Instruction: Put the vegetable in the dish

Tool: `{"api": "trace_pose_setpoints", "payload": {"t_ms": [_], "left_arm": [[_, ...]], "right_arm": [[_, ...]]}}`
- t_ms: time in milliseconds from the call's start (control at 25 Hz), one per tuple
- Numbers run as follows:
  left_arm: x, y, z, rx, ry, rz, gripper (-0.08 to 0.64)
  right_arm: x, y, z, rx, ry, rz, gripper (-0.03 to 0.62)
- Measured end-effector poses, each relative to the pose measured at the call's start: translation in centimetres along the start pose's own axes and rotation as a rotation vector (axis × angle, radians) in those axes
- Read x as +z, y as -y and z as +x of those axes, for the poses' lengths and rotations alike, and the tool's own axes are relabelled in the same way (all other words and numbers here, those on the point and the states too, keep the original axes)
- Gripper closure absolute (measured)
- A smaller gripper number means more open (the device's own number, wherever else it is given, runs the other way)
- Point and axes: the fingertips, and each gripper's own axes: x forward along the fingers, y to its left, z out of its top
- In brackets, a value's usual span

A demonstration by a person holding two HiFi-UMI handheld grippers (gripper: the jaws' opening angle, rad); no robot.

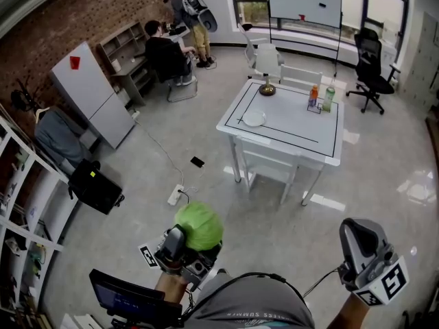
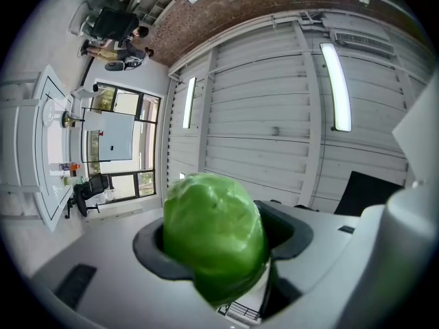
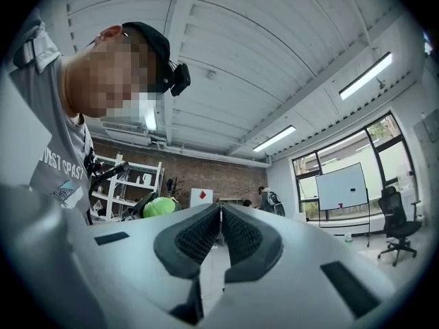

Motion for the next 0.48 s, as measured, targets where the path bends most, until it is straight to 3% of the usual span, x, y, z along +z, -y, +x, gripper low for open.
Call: {"api": "trace_pose_setpoints", "payload": {"t_ms": [200, 480], "left_arm": [[-1.9, 0.1, -0.8, -0.006, 0.01, 0.011, 0.284], [0.7, -0.2, -1.3, 0.001, 0.017, 0.002, 0.284]], "right_arm": [[-1.3, 0.1, -1.6, 0.008, -0.026, 0.003, 0.584], [-1.2, 0.1, 0.7, -0.021, -0.039, 0.015, 0.584]]}}
